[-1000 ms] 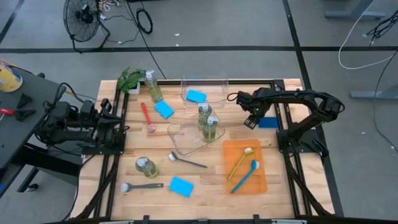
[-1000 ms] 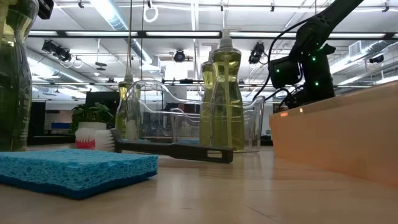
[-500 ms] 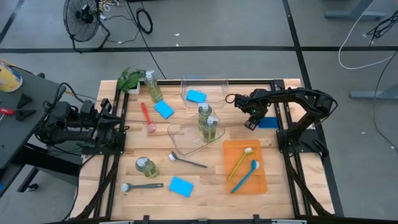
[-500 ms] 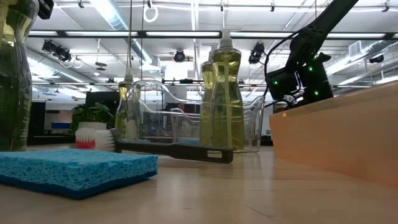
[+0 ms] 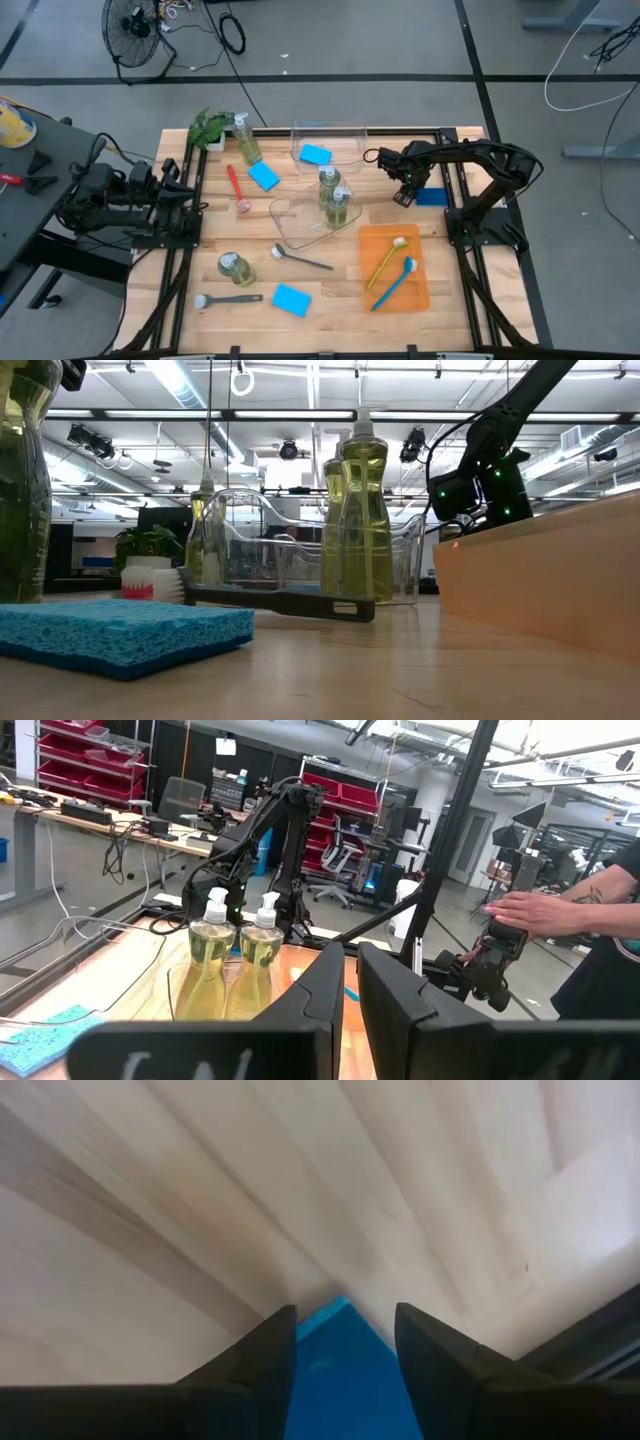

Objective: Pick & Place Kitchen Sink Supplies
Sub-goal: Put the blue sponge into the top transparent bin

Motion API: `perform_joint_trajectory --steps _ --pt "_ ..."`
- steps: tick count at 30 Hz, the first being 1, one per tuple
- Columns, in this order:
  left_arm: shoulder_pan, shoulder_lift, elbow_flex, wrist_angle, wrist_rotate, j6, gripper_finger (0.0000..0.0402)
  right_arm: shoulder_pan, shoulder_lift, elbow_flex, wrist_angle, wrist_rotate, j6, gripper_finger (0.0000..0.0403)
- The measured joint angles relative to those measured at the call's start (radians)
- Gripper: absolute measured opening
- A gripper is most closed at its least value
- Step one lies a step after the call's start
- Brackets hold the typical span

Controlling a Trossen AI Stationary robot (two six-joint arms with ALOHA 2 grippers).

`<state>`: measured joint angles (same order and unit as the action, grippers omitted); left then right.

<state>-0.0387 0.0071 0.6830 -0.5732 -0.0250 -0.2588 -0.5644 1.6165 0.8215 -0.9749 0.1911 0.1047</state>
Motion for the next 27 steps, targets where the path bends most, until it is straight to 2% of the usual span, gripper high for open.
perform_joint_trajectory --steps 21,27 --pt "0.0 0.0 0.0 0.0 0.0 0.0 0.0037 -0.104 0.0 -0.006 -0.026 -0.099 -0.049 0.0171" --pt "0.0 0.0 0.0 0.0 0.0 0.0 0.0037 -0.108 -0.004 -0.063 0.023 -0.123 -0.06 0.0147"
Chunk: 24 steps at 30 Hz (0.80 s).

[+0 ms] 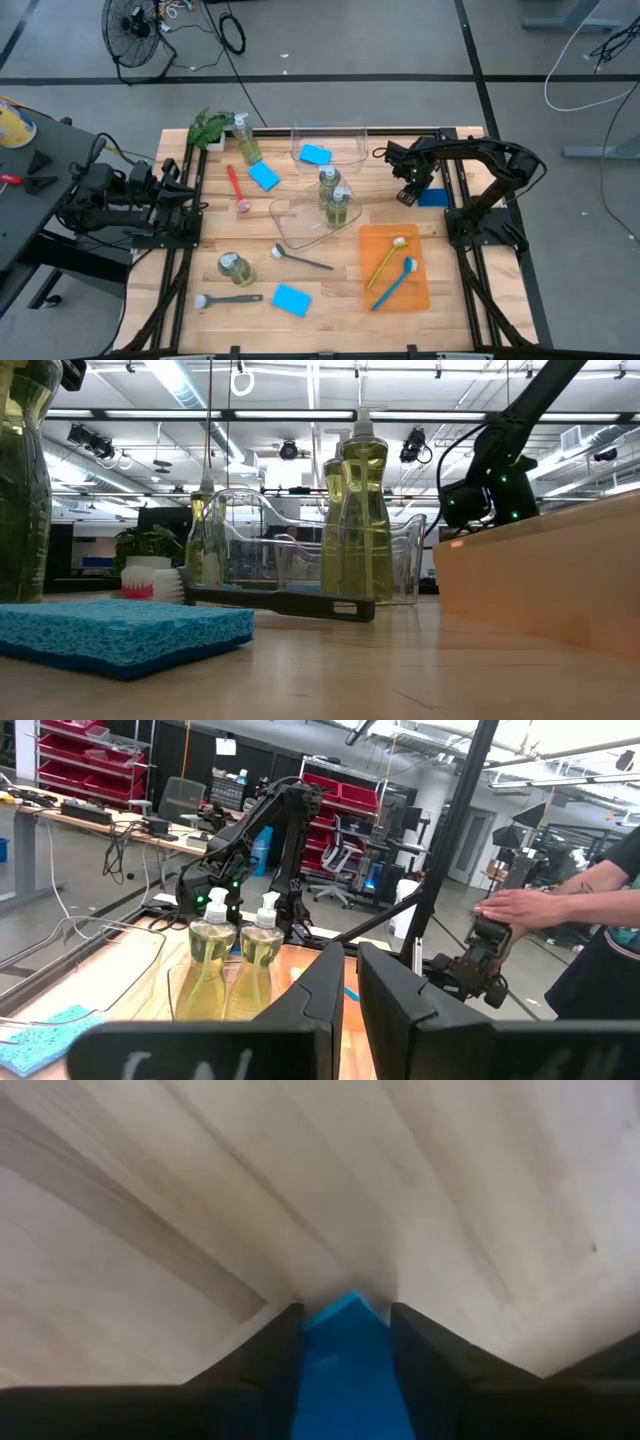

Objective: Pick & Place Kitchen Sink Supplies
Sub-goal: Put the blue sponge into the top transparent bin

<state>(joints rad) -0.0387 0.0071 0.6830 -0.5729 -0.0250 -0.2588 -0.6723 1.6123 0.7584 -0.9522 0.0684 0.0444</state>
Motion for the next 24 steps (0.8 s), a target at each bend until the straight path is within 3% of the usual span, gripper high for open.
perform_joint_trajectory --steps 12,24 --pt "0.0 0.0 0.0 0.0 0.0 0.0 0.0037 -0.001 0.005 0.03 -0.015 -0.018 0.029 0.0014" --pt "0.0 0.0 0.0 0.0 0.0 0.0 0.0037 -0.001 -0.074 0.088 -0.072 -0.03 0.026 0.0001"
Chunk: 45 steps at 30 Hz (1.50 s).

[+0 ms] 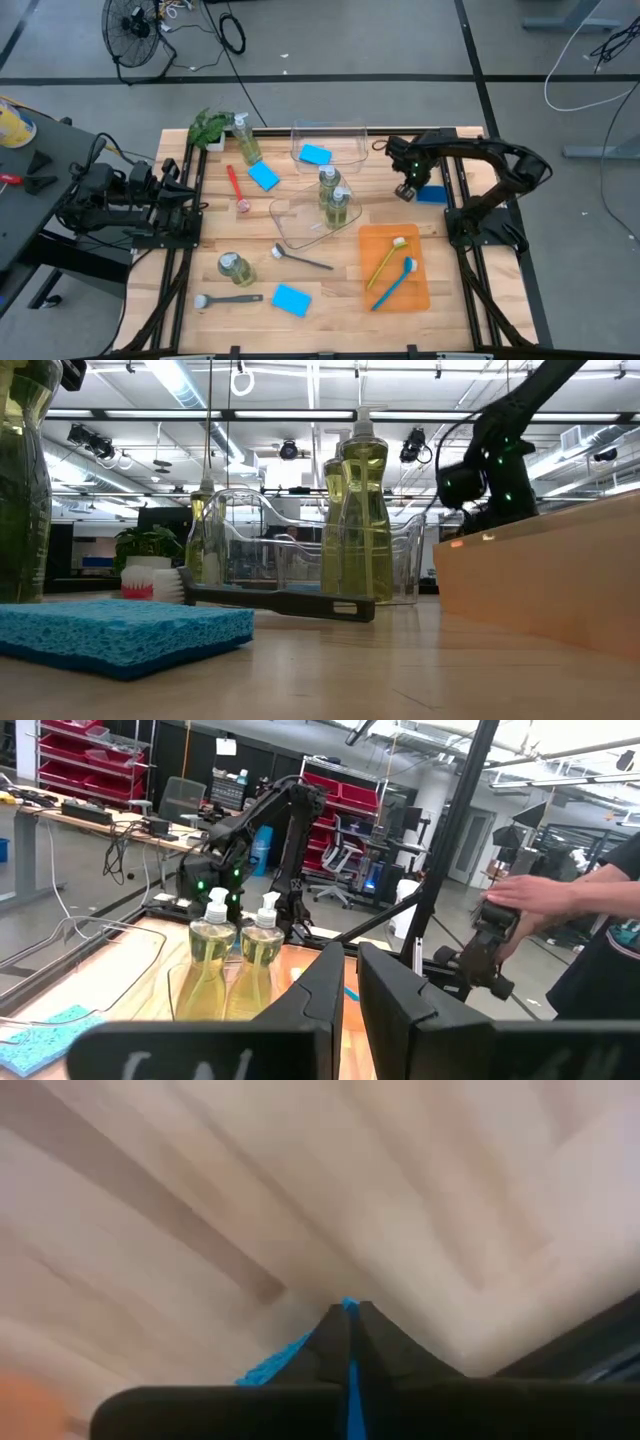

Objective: Pick & Place Kitchen Sink Supplies
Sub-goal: Put the blue sponge into the top transparent bin

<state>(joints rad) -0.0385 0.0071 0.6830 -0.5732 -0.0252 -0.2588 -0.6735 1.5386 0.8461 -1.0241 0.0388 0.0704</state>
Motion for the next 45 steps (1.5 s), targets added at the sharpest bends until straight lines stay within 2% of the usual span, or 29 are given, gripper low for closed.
perform_joint_trajectory --steps 15,20,23,27,33,38,45 --pt "0.0 0.0 0.0 0.0 0.0 0.0 0.0037 0.063 -0.148 0.415 -0.098 -0.02 -0.07 0.0" --pt "0.0 0.0 0.0 0.0 0.0 0.0 0.0037 0.107 -0.148 0.524 -0.041 0.006 -0.225 0.0" --pt "0.0 0.0 0.0 0.0 0.0 0.0 0.0037 0.137 -0.148 0.549 0.046 0.001 -0.353 0.0" --pt "0.0 0.0 0.0 0.0 0.0 0.0 0.0037 0.17 -0.147 0.551 0.186 -0.008 -0.429 0.0" --pt "0.0 0.0 0.0 0.0 0.0 0.0 0.0037 0.198 -0.132 0.551 0.372 -0.022 -0.449 0.0" --pt "0.0 0.0 0.0 0.0 0.0 0.0 0.0037 0.22 -0.109 0.551 0.516 0.023 -0.4 0.0" --pt "0.0 0.0 0.0 0.0 0.0 0.0 0.0037 0.243 -0.06 0.551 0.639 0.027 -0.39 0.0"
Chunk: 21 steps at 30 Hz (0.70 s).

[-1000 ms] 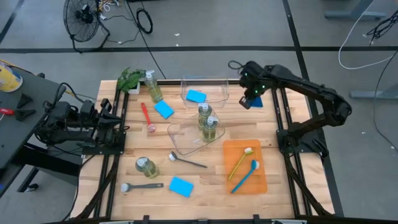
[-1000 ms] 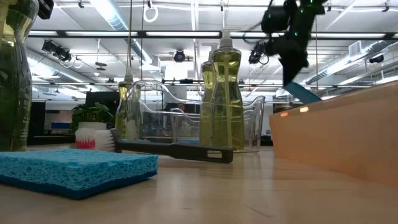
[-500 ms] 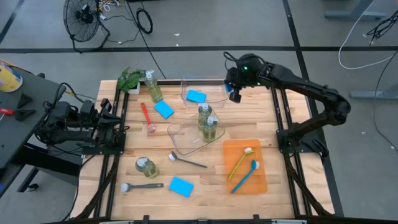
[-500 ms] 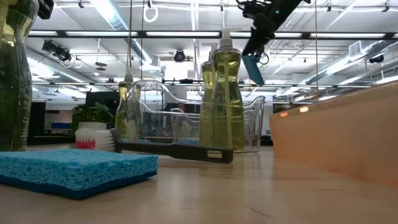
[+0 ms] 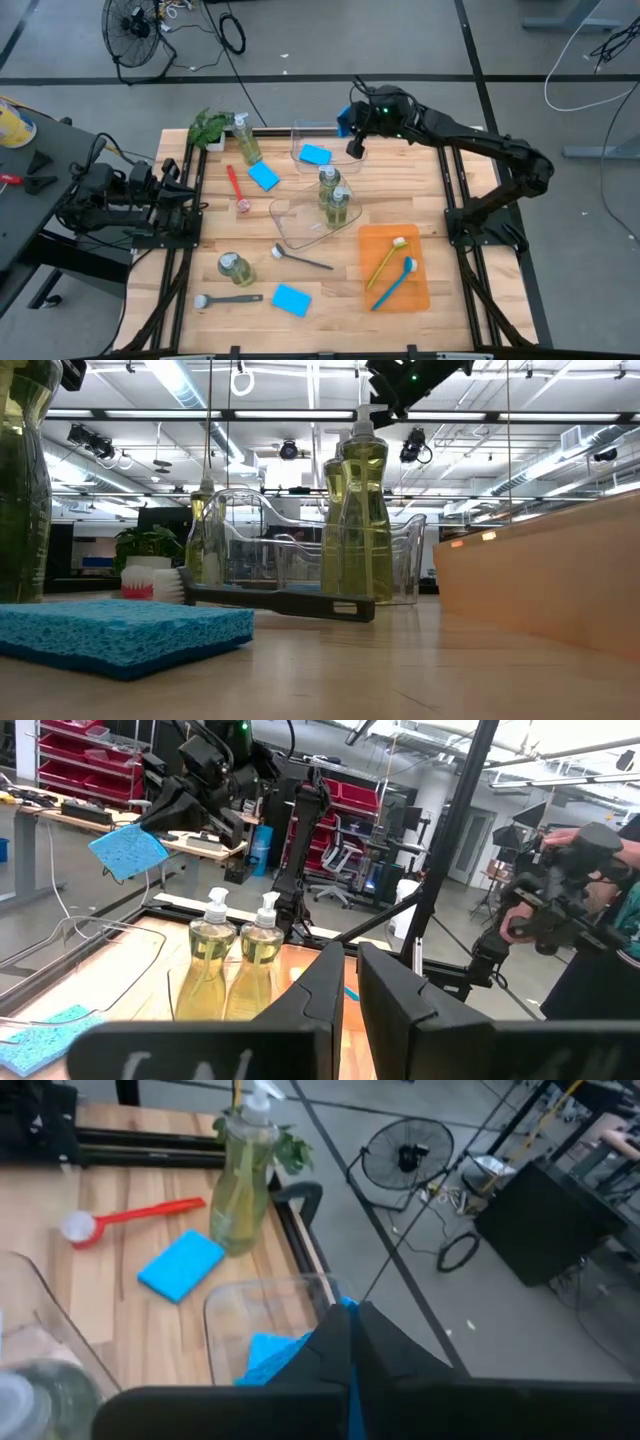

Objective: Pick & Place Kitchen Sink Supplies
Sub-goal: Put the blue sponge into the top transparent bin

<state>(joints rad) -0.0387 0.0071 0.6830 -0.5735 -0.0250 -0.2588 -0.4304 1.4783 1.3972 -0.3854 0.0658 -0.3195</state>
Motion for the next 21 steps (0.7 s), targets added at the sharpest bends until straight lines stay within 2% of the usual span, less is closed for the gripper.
perform_joint_trajectory --steps 17,21 --pt "0.0 0.0 0.0 0.001 0.0 0.0 0.0037 -0.002 0.08 0.0 0.171 -0.007 0.05 0.0" --pt "0.0 0.0 0.0 -0.001 0.0 0.0 0.0037 -0.007 0.105 0.0 0.186 -0.044 0.051 0.0"
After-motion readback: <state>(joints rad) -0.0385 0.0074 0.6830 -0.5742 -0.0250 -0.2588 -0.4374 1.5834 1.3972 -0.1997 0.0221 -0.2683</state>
